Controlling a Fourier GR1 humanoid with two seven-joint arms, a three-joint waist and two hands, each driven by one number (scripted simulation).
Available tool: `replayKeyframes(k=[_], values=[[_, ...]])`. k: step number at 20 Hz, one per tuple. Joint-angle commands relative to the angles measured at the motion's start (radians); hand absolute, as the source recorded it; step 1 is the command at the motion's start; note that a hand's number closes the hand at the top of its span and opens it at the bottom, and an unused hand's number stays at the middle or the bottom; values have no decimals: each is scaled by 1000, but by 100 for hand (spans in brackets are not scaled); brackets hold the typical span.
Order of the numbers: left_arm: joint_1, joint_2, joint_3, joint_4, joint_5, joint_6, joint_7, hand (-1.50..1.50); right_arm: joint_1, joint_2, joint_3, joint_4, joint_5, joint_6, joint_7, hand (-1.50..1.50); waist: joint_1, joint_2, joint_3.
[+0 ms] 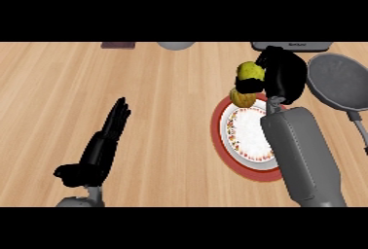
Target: Pick the pear from the plate and place it in the pan
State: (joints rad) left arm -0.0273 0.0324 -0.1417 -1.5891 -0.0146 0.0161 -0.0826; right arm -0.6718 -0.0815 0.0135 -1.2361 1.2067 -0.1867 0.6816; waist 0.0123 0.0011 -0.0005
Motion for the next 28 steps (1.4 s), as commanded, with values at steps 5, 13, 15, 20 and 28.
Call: replayKeyframes(k=[5, 13, 15, 20, 28], values=[[-3, -30, -46, 101, -26, 53, -78, 0, -51, -37, -172, 74, -95, -168, -19, 150, -7, 5, 1], [-14, 12, 24, 13, 5, -7, -16, 0, -35, -219, -331, 287, -211, -327, -237, 150, 3, 6, 2], [-96, 15, 52, 41, 20, -11, 26, 0, -42, -229, -326, 318, -177, -385, -244, 150, -2, 5, 1], [-62, -17, 12, 57, -9, 5, -21, 0, -27, -335, -382, 518, -145, -569, -365, 150, 11, 12, 2], [-25, 11, 7, -3, 4, -31, -11, 0, -98, -470, -552, 754, -378, -674, -667, 150, 39, 19, 6]])
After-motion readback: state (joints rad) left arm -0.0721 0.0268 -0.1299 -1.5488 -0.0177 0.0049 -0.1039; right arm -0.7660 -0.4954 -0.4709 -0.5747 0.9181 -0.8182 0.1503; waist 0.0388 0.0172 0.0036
